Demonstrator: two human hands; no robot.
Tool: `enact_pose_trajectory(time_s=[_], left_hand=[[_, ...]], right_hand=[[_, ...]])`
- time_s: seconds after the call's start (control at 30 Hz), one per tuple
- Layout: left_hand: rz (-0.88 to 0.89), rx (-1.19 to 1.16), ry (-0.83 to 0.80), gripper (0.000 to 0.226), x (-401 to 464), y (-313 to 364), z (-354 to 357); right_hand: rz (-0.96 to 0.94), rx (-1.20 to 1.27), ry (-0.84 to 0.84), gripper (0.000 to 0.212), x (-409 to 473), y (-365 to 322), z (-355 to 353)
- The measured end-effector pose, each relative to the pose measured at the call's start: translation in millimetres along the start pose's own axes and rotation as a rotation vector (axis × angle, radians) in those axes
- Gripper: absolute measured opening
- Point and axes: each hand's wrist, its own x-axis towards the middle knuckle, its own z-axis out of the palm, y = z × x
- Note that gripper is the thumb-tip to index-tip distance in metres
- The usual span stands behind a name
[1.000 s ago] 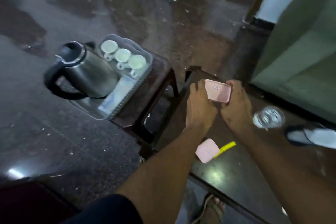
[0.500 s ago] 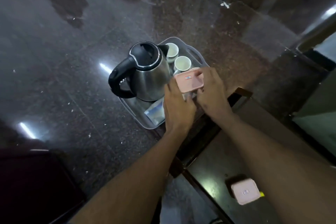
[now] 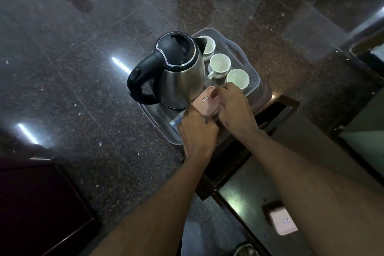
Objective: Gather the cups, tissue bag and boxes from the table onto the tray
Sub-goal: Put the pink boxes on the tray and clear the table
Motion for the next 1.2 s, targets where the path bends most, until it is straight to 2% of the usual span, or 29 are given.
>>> enact_pose_trajectory(time_s=[0.17, 0.3, 0.43, 0.53, 0.67, 0.97, 1.13, 1.2], left_hand=[[-0.014, 0.038, -0.014, 0.026, 2, -5, 3], [0.0, 0.061, -0.03, 0.024, 2, -3, 3], [0.036, 0.138, 0.086, 0.032, -4, -1, 6], [0.17, 0.116, 0.177, 0.039, -32, 3, 22], [0.289, 0.101, 0.08, 0.035, -65, 5, 51], [0.377, 0.265, -0.255, 0.039, -177, 3, 154], [0.421, 0.346, -0.348, 0.04, -230, -17, 192], [0.472, 0.376, -0.401, 0.04, -251, -26, 206]], right_hand=[[0.003, -0.061, -0.017, 0.025, -3, 0, 7], [-0.014, -0.127, -0.011, 0.033, -8, -1, 10], [-0.028, -0.089, 0.035, 0.04, -24, 7, 3], [0.085, -0.093, 0.114, 0.05, -58, 41, -11], [0.206, -0.099, 0.09, 0.055, -116, 88, -26], [0.607, -0.114, 0.039, 0.064, -307, 201, -39], [0.709, -0.145, 0.047, 0.048, -389, 235, -22], [0.751, -0.111, 0.067, 0.05, -412, 245, -16]])
